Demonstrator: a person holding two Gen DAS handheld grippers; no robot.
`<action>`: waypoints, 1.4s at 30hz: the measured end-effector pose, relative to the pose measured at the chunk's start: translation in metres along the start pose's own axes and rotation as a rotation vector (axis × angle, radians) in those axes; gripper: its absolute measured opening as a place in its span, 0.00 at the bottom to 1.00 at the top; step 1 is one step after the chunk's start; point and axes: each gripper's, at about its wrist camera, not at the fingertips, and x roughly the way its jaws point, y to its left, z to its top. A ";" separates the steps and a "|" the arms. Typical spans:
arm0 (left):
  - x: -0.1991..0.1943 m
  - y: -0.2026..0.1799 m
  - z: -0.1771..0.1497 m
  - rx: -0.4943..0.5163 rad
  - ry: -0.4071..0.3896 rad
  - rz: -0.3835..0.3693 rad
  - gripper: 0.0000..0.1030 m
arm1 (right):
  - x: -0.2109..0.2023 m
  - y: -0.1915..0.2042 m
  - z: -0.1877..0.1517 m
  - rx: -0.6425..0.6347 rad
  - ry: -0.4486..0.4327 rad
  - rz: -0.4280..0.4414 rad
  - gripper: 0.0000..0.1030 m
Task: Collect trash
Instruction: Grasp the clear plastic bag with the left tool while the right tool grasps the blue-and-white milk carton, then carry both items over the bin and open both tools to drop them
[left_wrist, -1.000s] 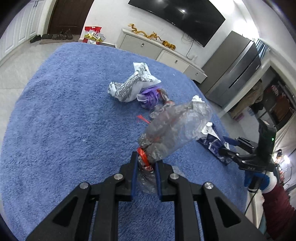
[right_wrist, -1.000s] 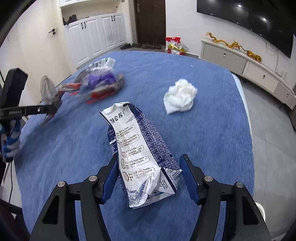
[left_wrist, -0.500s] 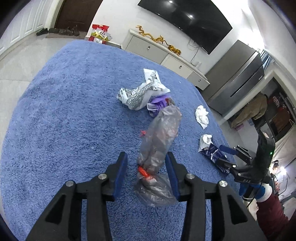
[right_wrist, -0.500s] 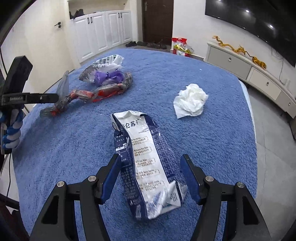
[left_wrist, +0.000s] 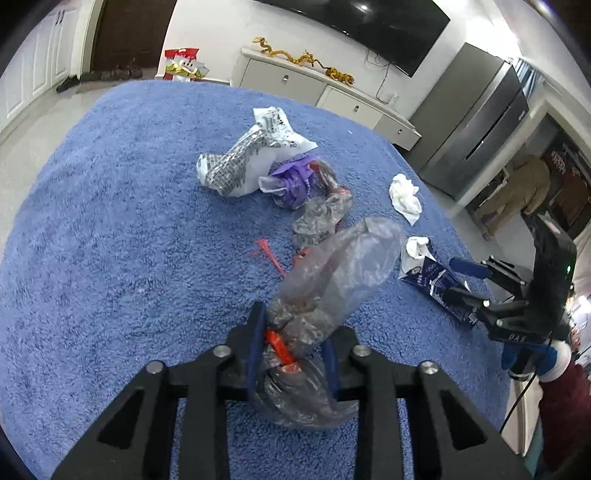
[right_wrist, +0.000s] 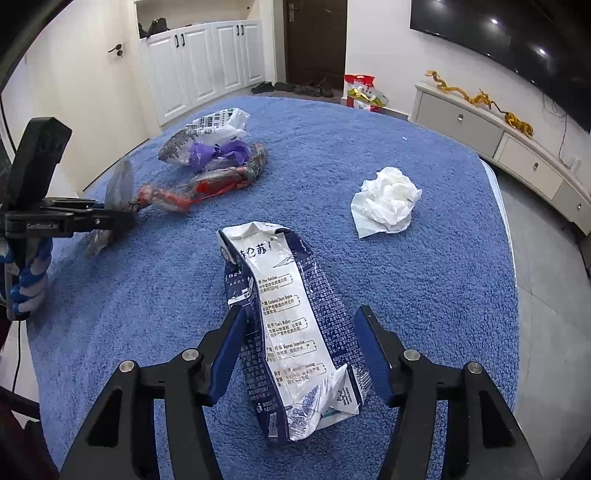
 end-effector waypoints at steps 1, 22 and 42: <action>0.001 0.001 0.000 -0.006 0.000 0.000 0.21 | 0.000 0.002 0.000 -0.006 -0.001 -0.003 0.61; -0.011 0.016 -0.018 -0.097 -0.020 -0.040 0.12 | -0.005 0.018 -0.005 -0.042 -0.031 -0.025 0.49; -0.050 -0.066 -0.002 0.022 -0.042 -0.134 0.10 | -0.100 -0.007 -0.031 0.053 -0.235 -0.099 0.49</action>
